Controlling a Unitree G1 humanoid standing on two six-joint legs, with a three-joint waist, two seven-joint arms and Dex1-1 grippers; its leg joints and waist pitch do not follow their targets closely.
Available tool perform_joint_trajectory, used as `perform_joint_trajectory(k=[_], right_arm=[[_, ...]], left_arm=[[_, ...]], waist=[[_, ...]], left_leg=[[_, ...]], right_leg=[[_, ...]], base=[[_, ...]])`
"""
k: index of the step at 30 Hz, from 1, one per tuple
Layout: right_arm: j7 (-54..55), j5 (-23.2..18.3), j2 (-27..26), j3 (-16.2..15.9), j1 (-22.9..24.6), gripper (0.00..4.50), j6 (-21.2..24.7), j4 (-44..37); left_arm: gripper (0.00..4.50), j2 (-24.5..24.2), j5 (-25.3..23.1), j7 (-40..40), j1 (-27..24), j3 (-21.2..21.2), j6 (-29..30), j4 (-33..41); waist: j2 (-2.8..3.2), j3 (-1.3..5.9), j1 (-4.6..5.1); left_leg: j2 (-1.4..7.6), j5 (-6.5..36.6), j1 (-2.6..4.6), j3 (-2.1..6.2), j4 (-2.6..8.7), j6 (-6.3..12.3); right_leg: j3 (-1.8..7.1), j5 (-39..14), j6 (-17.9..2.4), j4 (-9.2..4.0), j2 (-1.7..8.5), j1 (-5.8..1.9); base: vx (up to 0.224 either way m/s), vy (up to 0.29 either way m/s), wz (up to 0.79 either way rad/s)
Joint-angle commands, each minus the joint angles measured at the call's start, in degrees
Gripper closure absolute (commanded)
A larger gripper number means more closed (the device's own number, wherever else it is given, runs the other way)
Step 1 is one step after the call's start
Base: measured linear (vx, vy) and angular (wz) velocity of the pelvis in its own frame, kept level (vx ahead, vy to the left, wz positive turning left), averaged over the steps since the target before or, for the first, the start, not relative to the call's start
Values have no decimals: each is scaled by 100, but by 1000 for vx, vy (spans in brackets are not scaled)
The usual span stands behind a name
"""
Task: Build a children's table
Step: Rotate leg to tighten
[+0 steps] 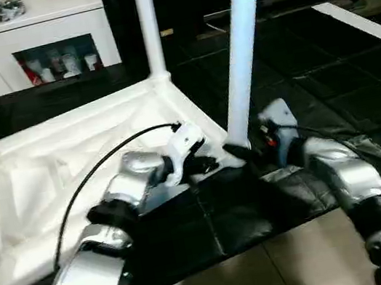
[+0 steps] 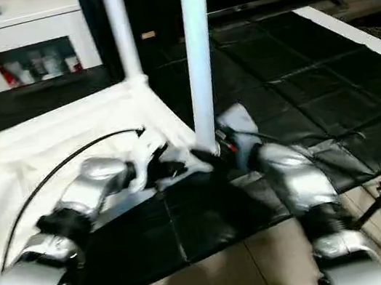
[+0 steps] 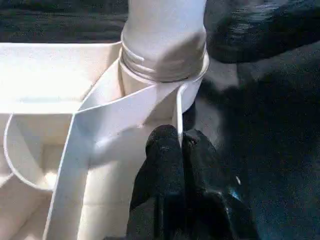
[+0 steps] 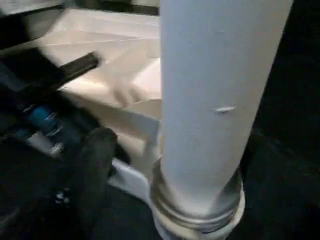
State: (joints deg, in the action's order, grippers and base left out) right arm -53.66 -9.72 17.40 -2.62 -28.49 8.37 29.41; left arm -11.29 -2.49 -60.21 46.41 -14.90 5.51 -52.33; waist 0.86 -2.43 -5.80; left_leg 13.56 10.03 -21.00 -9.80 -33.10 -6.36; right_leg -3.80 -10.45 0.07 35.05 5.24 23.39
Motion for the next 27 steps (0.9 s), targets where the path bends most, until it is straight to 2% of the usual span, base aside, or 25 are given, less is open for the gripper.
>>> perform_joint_trajectory(k=[1, 3, 4, 5, 7, 8, 9, 10, 12, 13, 14, 16, 18, 19, 23, 27], right_arm=[[-918, -136, 224, -320, 99, 21, -25, -182], [-1342, -164, 434, -382, 99, 3, -1, -237], [-1342, -164, 434, -382, 99, 1, -1, -237], [-1549, -173, 523, -423, 112, 1, -45, -279], [-2180, -332, 734, -538, 99, 1, 97, -379], [-2180, -332, 734, -538, 99, 1, 97, -379], [-2566, -391, 857, -648, 76, 1, 156, -404], [-2698, -411, 895, -689, 65, 1, 171, -408], [-2880, -413, 934, -749, 34, 1, 118, -378], [-3069, -409, 957, -806, -10, 1, 83, -317], [-3069, -409, 957, -806, -10, 1, 83, -317], [-3267, -389, 974, -875, -81, 30, 71, -204], [-3474, -389, 977, -944, -180, 30, 64, -42], [-3485, -392, 972, -944, -190, 50, 54, -24], [-3688, -446, 941, -957, -268, 93, 24, 117], [-3858, -489, 976, -1034, -295, 113, 114, 170]], left_arm=[[450, -128, 17, -749, -22, -212, -408, 408], [450, -250, 103, -1246, -98, -300, -431, 584], [450, -250, 103, -1246, -98, -300, -431, 584], [450, -300, 133, -1454, -128, -345, -437, 656], [450, -423, 151, -1937, -198, -518, -481, 824], [450, -423, 151, -1937, -198, -518, -481, 824], [450, -498, 129, -2215, -248, -651, -536, 910], [450, -523, 118, -2306, -266, -698, -557, 939], [450, -562, 77, -2413, -291, -784, -596, 977], [450, -609, 27, -2531, -312, -876, -645, 1016], [450, -609, 27, -2531, -312, -876, -645, 1016], [450, -644, -6, -2606, -327, -937, -682, 1048], [450, -686, -15, -2702, -354, -971, -707, 1110], [450, -689, -13, -2709, -358, -972, -705, 1118], [450, -739, 9, -2865, -430, -987, -650, 1279], [450, -793, 24, -2981, -500, -1031, -607, 1419]], waist=[[-60, 372, -41], [-47, 379, -79], [-47, 379, -79], [-36, 394, -110], [-43, 383, -144], [-38, 386, -163], [-104, 386, -211], [-71, 388, -233], [-81, 385, -240], [-106, 373, -243], [-102, 372, -251], [-104, 371, -250], [-108, 368, -248], [-110, 368, -250], [-126, 381, -252], [-118, 386, -248]], left_leg=[[-67, 960, 31, -97, 310, 514], [-47, 966, 39, -99, 304, 494], [-47, 966, 39, -99, 304, 494], [-38, 923, 65, -105, 296, 488], [-32, 917, 55, -103, 301, 509], [-27, 936, 58, -103, 299, 509], [-22, 926, 61, -106, 298, 511], [-16, 926, 59, -103, 300, 508], [-15, 931, 58, -102, 301, 494], [-21, 983, 52, -106, 303, 458], [-20, 998, 51, -101, 307, 437], [-26, 1042, 55, -104, 306, 400], [-24, 1043, 50, -101, 311, 384], [-25, 1013, 48, -103, 305, 380], [-29, 905, 41, -102, 297, 397], [-30, 821, 36, -99, 288, 456]], right_leg=[[168, -298, -1550, -351, 202, -392], [173, -293, -1572, -334, 202, -371], [173, -293, -1572, -334, 202, -371], [172, -159, -1632, -315, 197, -342], [172, -136, -1654, -305, 191, -347], [172, -141, -1656, -304, 200, -347], [173, -165, -1658, -295, 204, -347], [174, -221, -1641, -293, 216, -338], [172, -247, -1628, -295, 220, -331], [174, -327, -1604, -302, 217, -326], [178, -397, -1583, -304, 228, -328], [177, -529, -1558, -313, 228, -324], [179, -603, -1534, -319, 233, -326], [183, -600, -1521, -317, 232, -323], [176, -478, -1545, -296, 225, -330], [170, -349, -1582, -276, 218, -332]], base=[[0, 0, 0], [0, 0, 0], [0, 0, 0], [0, 0, 0], [0, 0, 0], [0, 0, 0], [0, 0, 0], [0, 0, 0], [0, 0, 0], [0, 0, 0], [0, 0, 0], [0, 0, 0], [0, 0, 0], [0, 0, 0], [0, 0, 0], [0, 0, 0]])
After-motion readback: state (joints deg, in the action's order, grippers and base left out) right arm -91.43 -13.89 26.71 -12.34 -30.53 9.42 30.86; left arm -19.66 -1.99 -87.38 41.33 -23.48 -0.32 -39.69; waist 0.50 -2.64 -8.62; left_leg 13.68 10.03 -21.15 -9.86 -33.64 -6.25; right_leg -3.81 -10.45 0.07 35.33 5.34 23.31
